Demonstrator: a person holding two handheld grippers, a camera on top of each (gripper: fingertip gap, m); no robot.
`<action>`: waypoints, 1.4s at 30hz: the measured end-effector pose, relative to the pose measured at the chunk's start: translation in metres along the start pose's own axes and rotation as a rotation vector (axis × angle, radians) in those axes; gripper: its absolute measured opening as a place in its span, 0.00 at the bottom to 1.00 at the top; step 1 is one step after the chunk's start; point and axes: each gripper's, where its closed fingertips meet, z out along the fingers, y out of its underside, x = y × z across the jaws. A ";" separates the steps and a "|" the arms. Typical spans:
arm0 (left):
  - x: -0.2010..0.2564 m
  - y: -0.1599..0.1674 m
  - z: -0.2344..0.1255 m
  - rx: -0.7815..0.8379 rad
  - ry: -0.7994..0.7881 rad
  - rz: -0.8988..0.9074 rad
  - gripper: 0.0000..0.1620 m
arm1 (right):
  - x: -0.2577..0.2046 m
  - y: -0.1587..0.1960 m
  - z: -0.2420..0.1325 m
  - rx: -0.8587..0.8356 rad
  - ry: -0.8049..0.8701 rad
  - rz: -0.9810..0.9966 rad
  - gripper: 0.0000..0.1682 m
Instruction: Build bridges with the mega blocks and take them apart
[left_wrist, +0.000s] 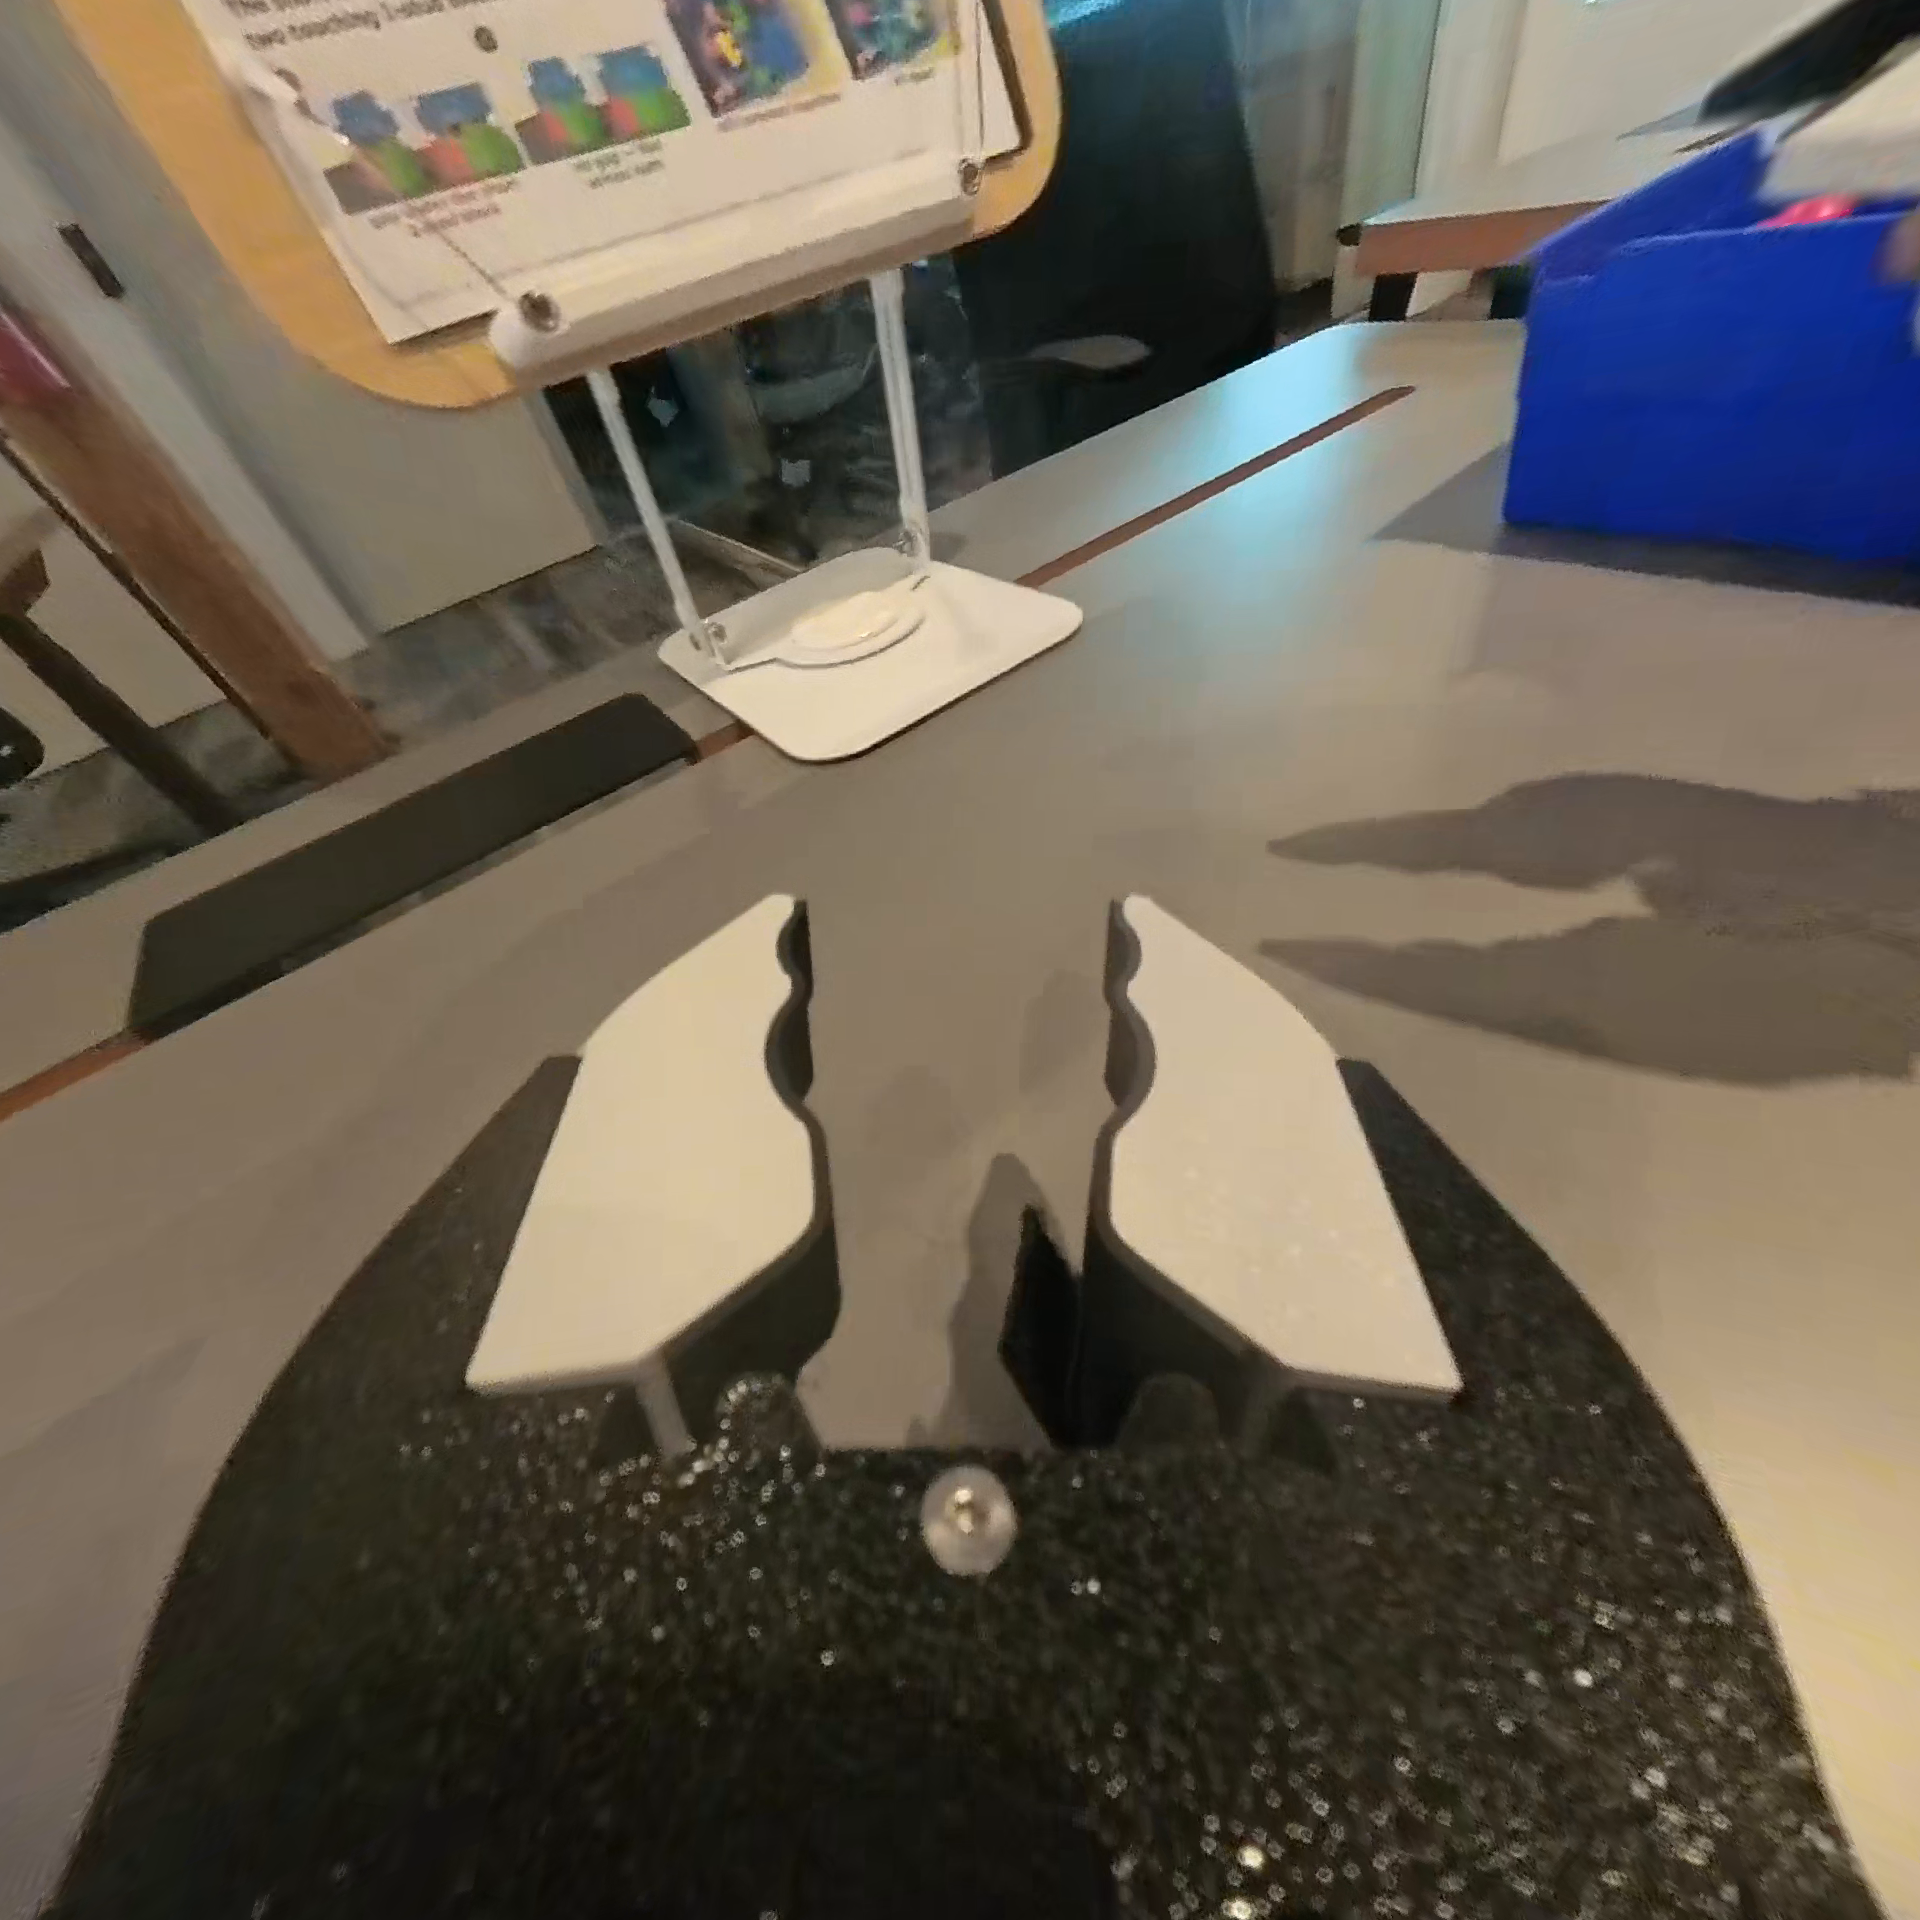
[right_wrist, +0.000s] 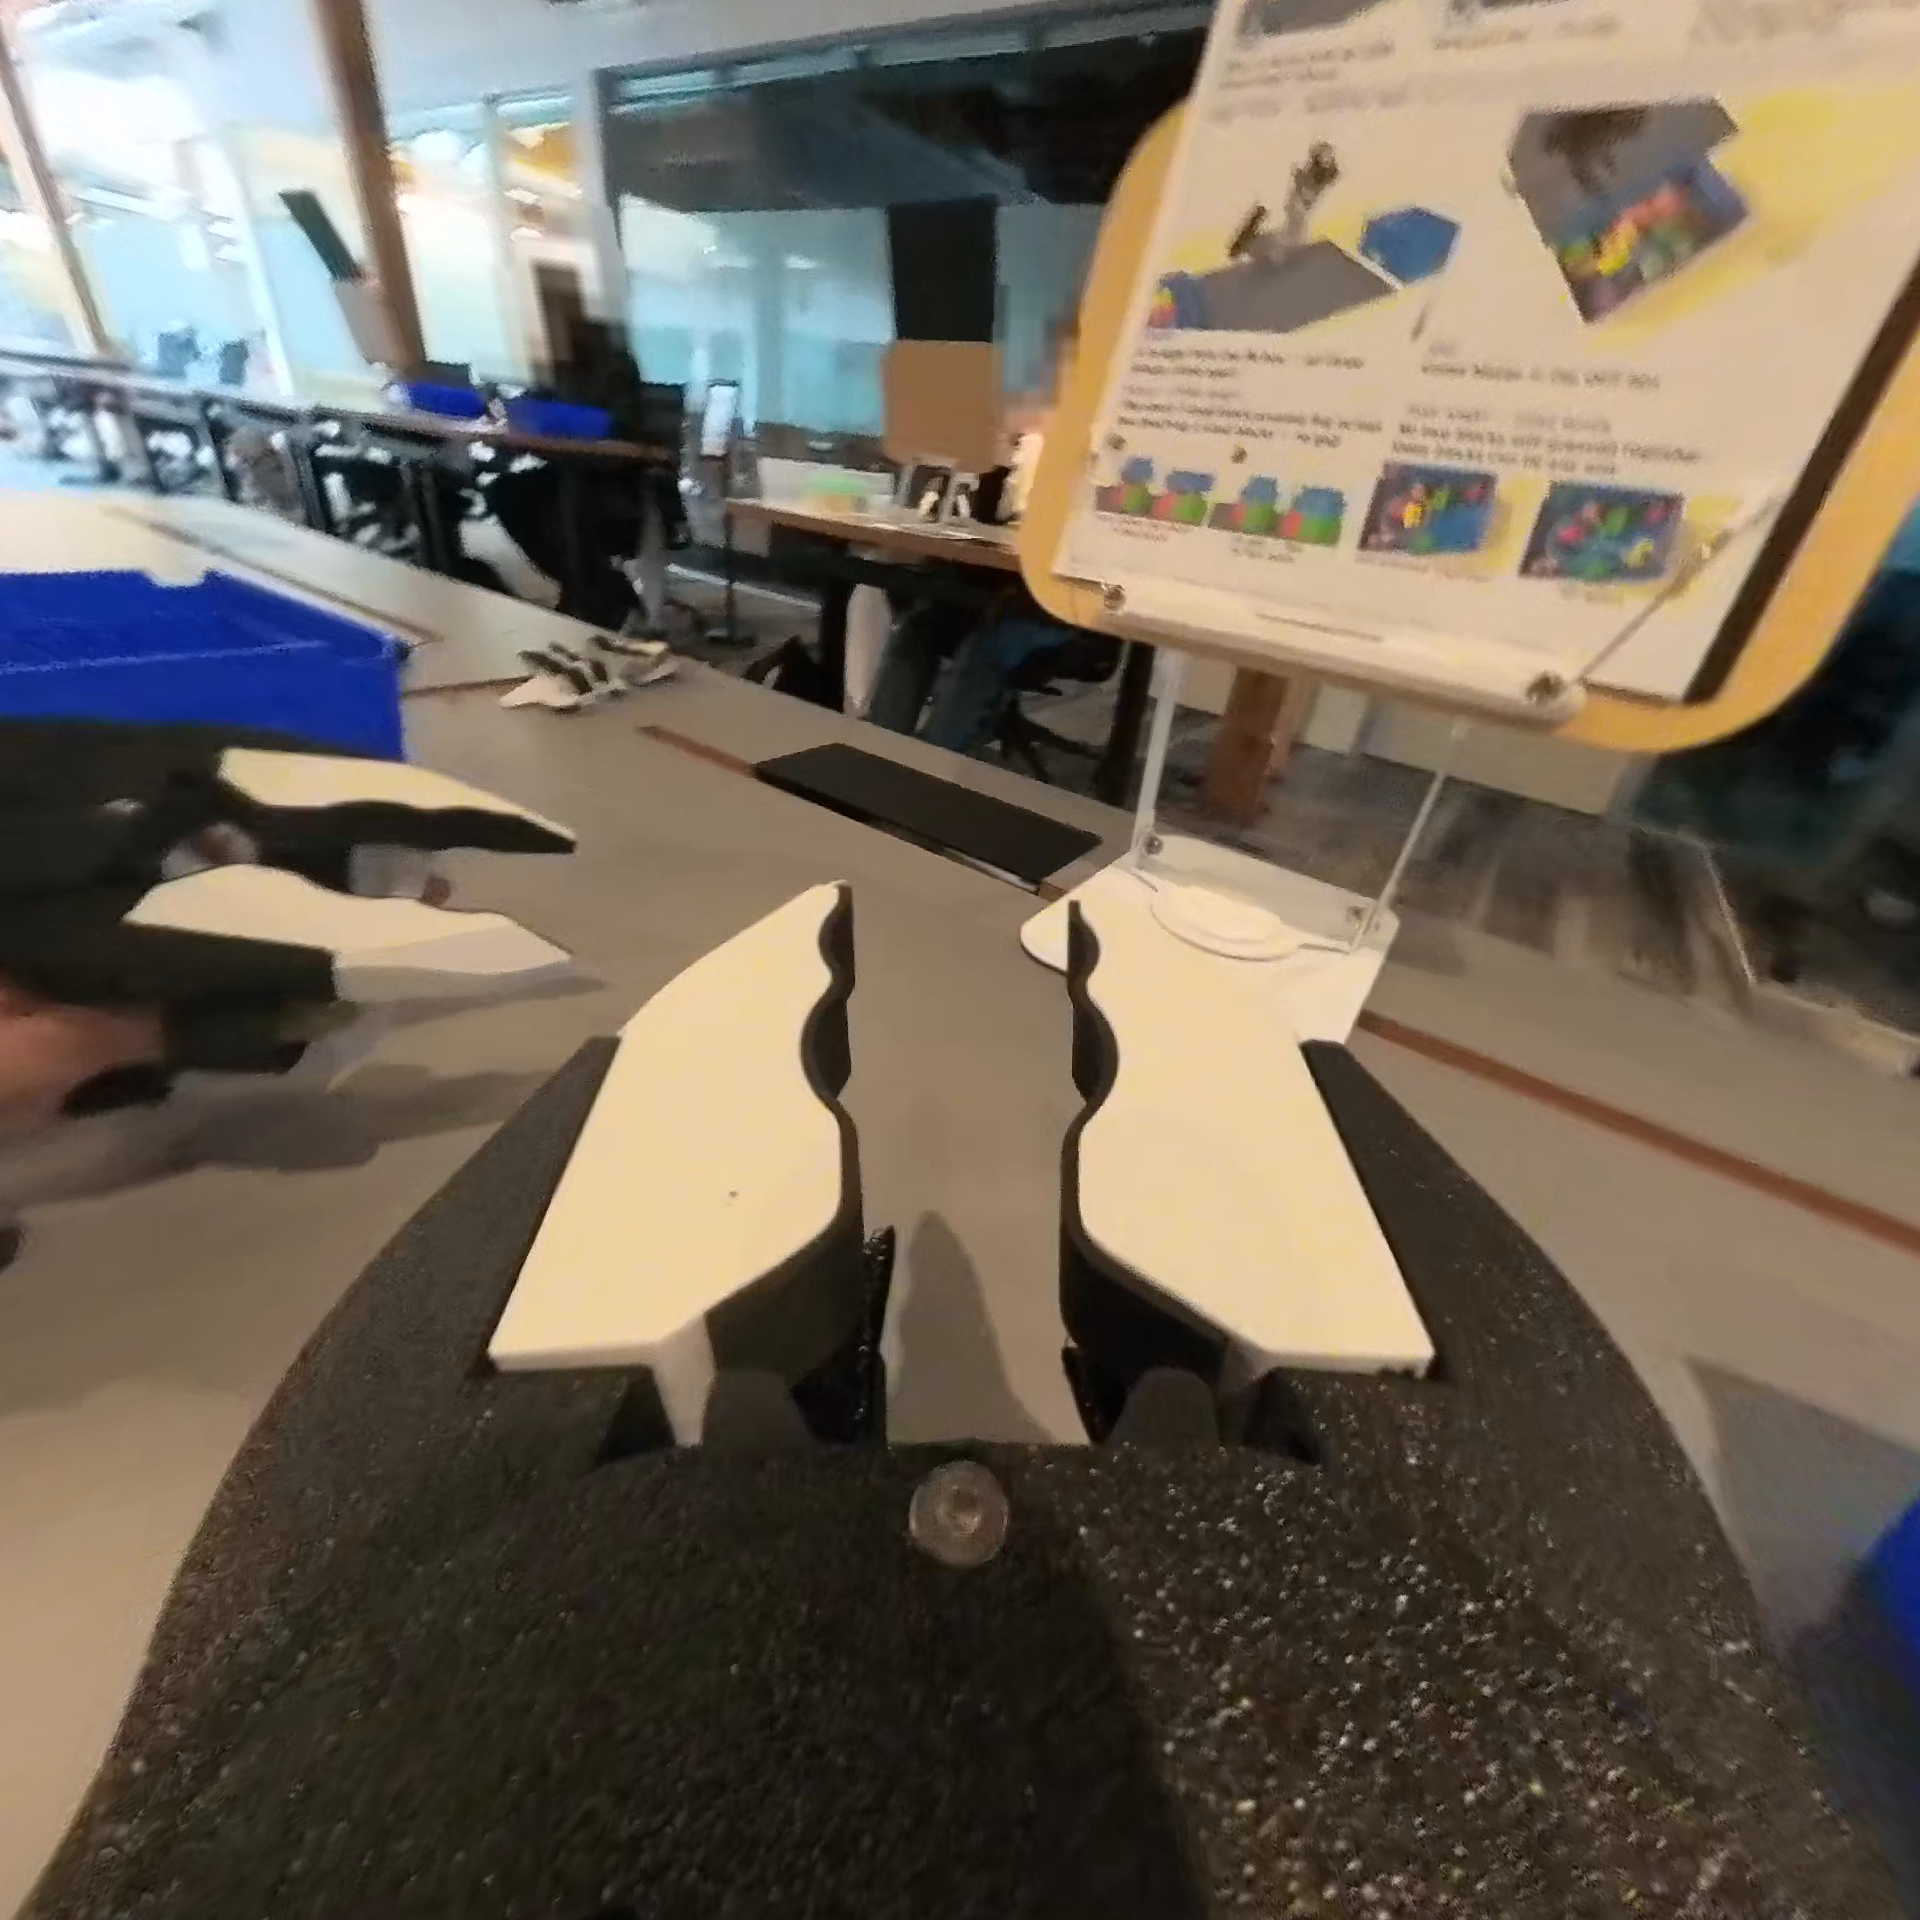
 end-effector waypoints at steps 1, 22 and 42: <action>-0.003 0.001 -0.001 -0.002 -0.001 -0.012 0.33 | 0.002 0.007 0.006 0.008 0.044 0.018 0.23; -0.016 -0.045 -0.097 0.061 -0.121 -0.016 0.29 | -0.003 0.043 0.009 0.050 0.230 -0.405 0.13; -0.247 0.127 -0.274 -0.698 -0.366 -0.285 0.25 | -0.008 0.045 0.011 0.045 0.197 -0.396 0.10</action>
